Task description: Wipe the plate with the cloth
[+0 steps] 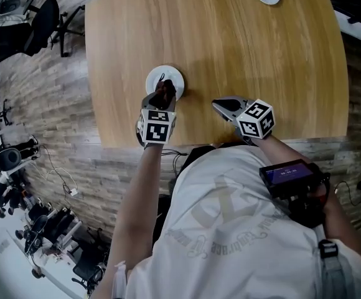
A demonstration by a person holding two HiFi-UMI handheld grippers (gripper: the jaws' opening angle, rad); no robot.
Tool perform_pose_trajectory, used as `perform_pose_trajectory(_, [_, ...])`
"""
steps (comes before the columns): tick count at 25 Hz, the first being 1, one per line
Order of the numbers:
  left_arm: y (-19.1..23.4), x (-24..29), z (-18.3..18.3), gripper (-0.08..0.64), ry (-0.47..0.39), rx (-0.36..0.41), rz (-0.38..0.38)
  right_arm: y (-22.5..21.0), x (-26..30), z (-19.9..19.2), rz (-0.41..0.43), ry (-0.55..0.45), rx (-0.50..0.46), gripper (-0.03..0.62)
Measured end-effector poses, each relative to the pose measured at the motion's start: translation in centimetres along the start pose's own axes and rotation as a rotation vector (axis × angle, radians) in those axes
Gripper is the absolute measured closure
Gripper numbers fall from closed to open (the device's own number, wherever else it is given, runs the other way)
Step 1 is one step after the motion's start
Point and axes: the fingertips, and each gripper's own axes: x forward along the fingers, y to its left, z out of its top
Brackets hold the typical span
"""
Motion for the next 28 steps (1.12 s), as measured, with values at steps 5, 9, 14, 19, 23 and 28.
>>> perform_pose_trajectory(5, [1.2,1.5,1.6,0.388,0.009,0.029,-0.018,-0.1,-0.2,0.1,0.001,-0.008,0.008,0.578])
perform_pose_trajectory(9, [2.8,3.0,3.9,0.387,-0.019,0.071,-0.015,-0.3,-0.2,0.0,-0.007,-0.001,0.009,0.578])
perform_pose_trajectory(14, [3.6,3.6,4.9,0.387,-0.005,0.048,-0.045,-0.1,-0.2,0.0,-0.005,0.010,0.004,0.578])
perform_pose_trajectory(19, [3.2,2.5,1.5,0.387,0.056,0.036,-0.074,0.5,0.2,0.0,0.008,0.012,0.003,0.578])
perform_pose_trajectory(23, [3.0,0.7,-1.8,0.387,0.072,-0.022,-0.067,1.4,1.1,0.0,0.039,0.028,-0.012,0.578])
perform_pose_trajectory(28, [2.0,-0.7,-3.8,0.387,0.086,-0.049,-0.064,1.8,1.4,-0.6,0.065,0.049,-0.023,0.578])
